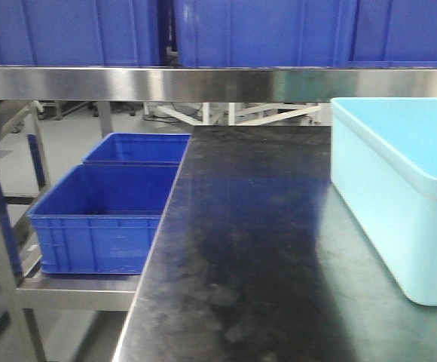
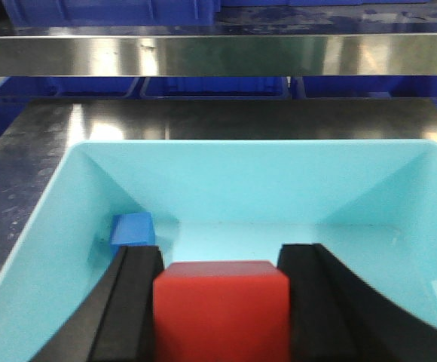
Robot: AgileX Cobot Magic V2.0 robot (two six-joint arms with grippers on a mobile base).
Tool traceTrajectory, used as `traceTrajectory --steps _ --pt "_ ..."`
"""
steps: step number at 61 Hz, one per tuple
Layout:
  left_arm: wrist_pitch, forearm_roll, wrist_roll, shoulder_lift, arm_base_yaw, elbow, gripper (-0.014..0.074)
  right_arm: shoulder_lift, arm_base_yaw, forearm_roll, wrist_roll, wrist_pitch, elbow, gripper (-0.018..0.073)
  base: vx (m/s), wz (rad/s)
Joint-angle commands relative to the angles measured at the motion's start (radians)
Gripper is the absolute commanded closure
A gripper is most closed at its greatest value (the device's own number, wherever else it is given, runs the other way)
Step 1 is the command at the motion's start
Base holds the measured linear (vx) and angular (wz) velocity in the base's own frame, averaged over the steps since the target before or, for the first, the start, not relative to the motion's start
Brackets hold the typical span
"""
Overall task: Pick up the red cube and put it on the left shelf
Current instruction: 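Drive the base away from the table holding the red cube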
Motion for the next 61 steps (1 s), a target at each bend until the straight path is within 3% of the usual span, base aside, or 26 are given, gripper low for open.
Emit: traceTrajectory --steps 1,61 --pt "-0.084 -0.004 0.002 0.008 -0.006 0.022 0.0491 -0.003 -0.004 -0.007 -0.002 -0.081 -0.029 0.0494 0.00 0.02" --pt "-0.084 -0.004 0.002 0.008 -0.006 0.022 0.0491 -0.003 -0.002 -0.007 -0.002 -0.081 -0.029 0.0494 -0.06 0.37"
